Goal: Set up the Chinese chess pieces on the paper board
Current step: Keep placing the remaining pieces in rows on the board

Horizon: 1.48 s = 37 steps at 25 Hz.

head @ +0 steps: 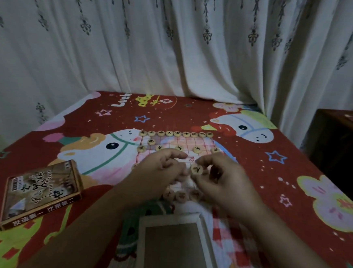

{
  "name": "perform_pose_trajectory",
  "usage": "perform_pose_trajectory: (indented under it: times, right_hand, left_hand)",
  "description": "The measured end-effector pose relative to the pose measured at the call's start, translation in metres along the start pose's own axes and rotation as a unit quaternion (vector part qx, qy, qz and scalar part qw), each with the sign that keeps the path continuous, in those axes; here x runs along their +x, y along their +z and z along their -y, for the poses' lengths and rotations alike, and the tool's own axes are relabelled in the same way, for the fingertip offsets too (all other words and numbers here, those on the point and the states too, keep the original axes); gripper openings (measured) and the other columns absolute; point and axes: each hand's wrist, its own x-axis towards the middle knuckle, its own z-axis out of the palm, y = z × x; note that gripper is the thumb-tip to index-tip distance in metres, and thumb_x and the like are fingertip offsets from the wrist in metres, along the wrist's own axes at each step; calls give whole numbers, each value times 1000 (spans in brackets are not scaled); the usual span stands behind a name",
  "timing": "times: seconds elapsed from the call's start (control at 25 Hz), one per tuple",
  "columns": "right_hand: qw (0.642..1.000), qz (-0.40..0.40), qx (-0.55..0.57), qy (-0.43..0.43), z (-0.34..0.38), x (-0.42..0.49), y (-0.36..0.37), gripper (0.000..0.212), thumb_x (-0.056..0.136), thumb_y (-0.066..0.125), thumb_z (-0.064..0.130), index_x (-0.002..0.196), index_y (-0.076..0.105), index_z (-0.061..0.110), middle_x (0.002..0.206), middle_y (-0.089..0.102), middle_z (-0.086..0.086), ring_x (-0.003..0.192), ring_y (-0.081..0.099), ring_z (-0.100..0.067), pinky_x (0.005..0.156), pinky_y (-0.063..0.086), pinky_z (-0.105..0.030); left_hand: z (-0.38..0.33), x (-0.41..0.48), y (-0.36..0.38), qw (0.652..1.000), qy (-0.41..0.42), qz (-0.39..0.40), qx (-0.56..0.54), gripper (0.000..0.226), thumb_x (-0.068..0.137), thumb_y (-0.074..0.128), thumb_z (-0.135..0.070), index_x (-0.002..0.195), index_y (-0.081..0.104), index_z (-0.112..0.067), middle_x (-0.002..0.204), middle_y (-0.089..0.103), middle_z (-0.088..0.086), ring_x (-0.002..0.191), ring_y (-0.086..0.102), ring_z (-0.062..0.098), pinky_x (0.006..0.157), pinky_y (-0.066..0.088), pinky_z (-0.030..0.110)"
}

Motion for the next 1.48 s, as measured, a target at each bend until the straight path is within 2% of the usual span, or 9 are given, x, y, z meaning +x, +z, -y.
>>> perform_pose_trajectory:
  times: [0.12, 0.2, 0.36, 0.6, 0.76, 0.92, 1.08, 1.2, 1.48]
  right_hand:
    - [990, -60, 23, 128, -37, 53, -5, 21, 86, 77, 26, 103, 67, 21, 91, 66, 7, 68, 60, -7, 61, 46, -23]
    - [982, -74, -21, 174, -66, 86, -8, 23, 86, 75, 24, 107, 67, 15, 94, 68, 4, 73, 64, -10, 64, 52, -25]
    - [975, -36, -74, 207, -96, 130, -5, 21, 84, 74, 23, 103, 68, 15, 87, 70, -1, 78, 69, -20, 77, 60, -40]
    - [960, 50, -166, 221, -112, 147, 16, 17, 83, 75, 34, 92, 63, 25, 93, 68, 1, 94, 67, -24, 87, 56, -42]
    - [956, 44, -169, 238, -118, 150, 17, 17, 80, 76, 35, 88, 62, 29, 101, 71, -3, 98, 65, -26, 92, 54, -44]
    - [954, 54, -172, 240, -118, 152, 18, 19, 79, 77, 37, 87, 61, 31, 101, 71, -3, 100, 65, -26, 93, 53, -44]
    - [954, 56, -161, 248, -116, 148, 14, 36, 80, 76, 39, 112, 69, 22, 111, 71, -5, 104, 65, -26, 95, 54, -44]
    - [966, -5, -117, 231, -104, 133, 6, 35, 88, 69, 29, 120, 66, 16, 108, 71, -5, 95, 67, -23, 90, 56, -42]
    - [971, -97, -54, 212, -66, 49, -22, 9, 96, 61, 21, 90, 67, 19, 81, 66, 7, 76, 63, -14, 60, 43, -24]
  left_hand:
    - [18, 22, -23, 991, -5, -132, 36, 17, 95, 56, -19, 110, 65, -21, 92, 70, 1, 76, 67, 13, 62, 55, 21]
    - [36, 32, -40, 974, -19, -212, 72, 17, 96, 55, -20, 108, 67, -22, 92, 70, -1, 74, 65, 13, 56, 52, 18]
    - [65, 39, -57, 943, -74, -300, 122, 26, 97, 49, -23, 117, 66, -19, 108, 68, -2, 97, 60, 14, 86, 51, 35]
    - [72, 43, -53, 944, -74, -301, 115, 24, 97, 50, -20, 115, 66, -19, 101, 65, -7, 81, 54, -2, 64, 39, 16]
    - [72, 42, -51, 949, -73, -297, 83, 18, 97, 50, -17, 108, 65, -19, 86, 63, -5, 71, 61, 12, 49, 45, 9]
    - [73, 42, -51, 949, -78, -295, 75, 21, 97, 51, -20, 112, 66, -20, 86, 66, -3, 76, 66, 23, 58, 49, 23]
    - [74, 42, -53, 945, -78, -305, 90, 24, 96, 52, -19, 116, 65, -20, 89, 64, -11, 74, 57, 3, 60, 41, 16]
    - [76, 42, -55, 944, -72, -307, 95, 27, 96, 51, -19, 119, 66, -18, 105, 67, -6, 85, 58, 2, 65, 39, 14]
    - [74, 25, -65, 929, -92, -312, 176, 35, 96, 46, -17, 129, 57, -13, 117, 65, 11, 102, 61, 30, 88, 51, 38]
